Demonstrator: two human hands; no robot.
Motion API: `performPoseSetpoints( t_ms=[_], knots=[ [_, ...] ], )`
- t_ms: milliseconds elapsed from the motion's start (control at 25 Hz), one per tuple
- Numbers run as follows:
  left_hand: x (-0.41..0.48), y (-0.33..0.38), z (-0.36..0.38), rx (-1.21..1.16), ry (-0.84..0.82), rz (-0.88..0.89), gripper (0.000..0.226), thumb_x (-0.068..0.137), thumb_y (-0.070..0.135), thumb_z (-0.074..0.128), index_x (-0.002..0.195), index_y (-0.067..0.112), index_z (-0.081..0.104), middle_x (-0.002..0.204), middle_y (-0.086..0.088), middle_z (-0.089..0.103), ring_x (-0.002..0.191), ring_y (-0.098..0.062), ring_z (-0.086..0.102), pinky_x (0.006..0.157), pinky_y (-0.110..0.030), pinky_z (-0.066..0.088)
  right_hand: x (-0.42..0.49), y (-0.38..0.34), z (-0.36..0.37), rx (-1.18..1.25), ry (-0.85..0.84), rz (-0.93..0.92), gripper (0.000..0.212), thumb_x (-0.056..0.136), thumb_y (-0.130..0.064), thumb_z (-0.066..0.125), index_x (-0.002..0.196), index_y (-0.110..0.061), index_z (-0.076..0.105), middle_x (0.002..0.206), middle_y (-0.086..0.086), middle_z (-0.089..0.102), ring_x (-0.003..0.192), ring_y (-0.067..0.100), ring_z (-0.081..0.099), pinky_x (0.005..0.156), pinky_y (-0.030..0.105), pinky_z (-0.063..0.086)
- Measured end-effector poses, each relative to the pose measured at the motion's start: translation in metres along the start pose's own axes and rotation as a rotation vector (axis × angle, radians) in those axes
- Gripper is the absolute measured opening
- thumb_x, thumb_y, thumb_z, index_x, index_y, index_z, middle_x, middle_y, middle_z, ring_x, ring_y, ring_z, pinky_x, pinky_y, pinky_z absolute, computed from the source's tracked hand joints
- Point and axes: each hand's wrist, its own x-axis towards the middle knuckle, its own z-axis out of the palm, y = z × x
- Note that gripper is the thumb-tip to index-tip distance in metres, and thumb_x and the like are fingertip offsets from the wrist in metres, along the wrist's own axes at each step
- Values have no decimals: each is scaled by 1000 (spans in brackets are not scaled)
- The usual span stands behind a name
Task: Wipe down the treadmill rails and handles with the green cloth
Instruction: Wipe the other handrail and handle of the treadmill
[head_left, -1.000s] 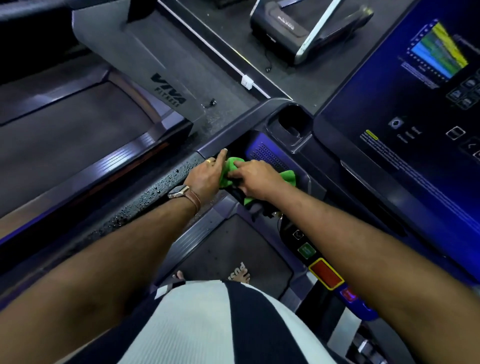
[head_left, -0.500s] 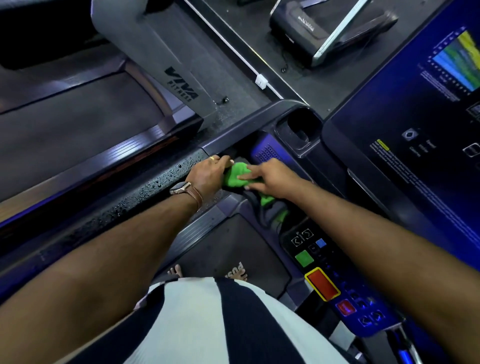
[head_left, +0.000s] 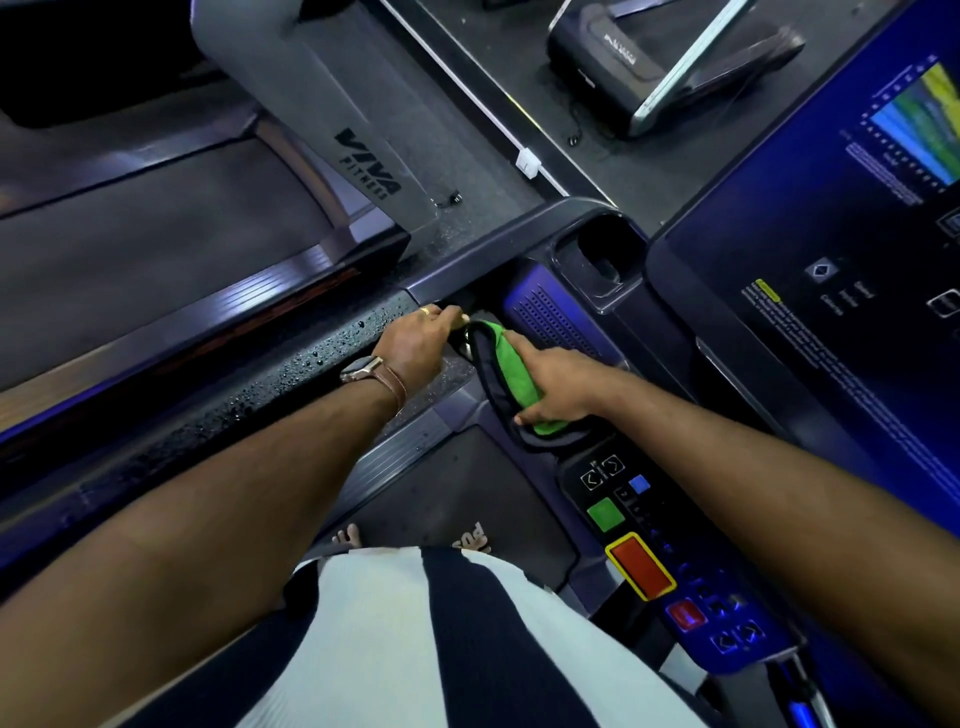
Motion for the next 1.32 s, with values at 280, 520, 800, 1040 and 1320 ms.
performPoseSetpoints(
  t_ms=[280, 520, 800, 1040, 1320],
  knots=[
    [-2, 1, 0, 17, 32, 29, 30, 87, 9, 54, 117, 9, 54, 97, -15, 62, 82, -38, 62, 58, -38, 41, 42, -36, -5, 209, 170, 119, 74, 88, -74, 38, 141, -22, 35, 127, 21, 60, 113, 40, 59, 92, 46, 46],
    [-2, 2, -2, -31, 25, -12, 38, 85, 2, 53, 121, 12, 54, 101, -14, 63, 83, -38, 62, 61, -37, 39, 10, -10, 13, 247, 159, 173, 57, 93, -68, 28, 143, -42, 27, 135, 13, 58, 120, 41, 54, 98, 50, 46],
    [3, 0, 1, -52, 53, 31, 18, 84, 5, 53, 102, 5, 56, 88, -18, 63, 77, -40, 61, 59, -39, 37, 46, -50, -9, 149, 200, 95, 54, 97, -52, 36, 139, -19, 35, 130, 19, 57, 112, 43, 59, 89, 48, 46],
    [4, -8, 9, -127, 82, 30, 57, 79, -10, 54, 131, 10, 49, 106, -15, 62, 91, -34, 60, 68, -39, 50, 3, -28, 16, -141, 198, 112, 70, 96, -52, 42, 151, -18, 14, 119, 21, 51, 94, 42, 62, 67, 43, 44],
    [5, -3, 2, -158, 129, 85, 55, 80, -6, 55, 133, 3, 43, 110, -22, 53, 96, -37, 53, 76, -50, 50, 32, -71, 17, -401, 370, 81, 47, 96, -20, 36, 143, -17, 34, 109, 18, 51, 83, 31, 59, 59, 36, 43]
  ],
)
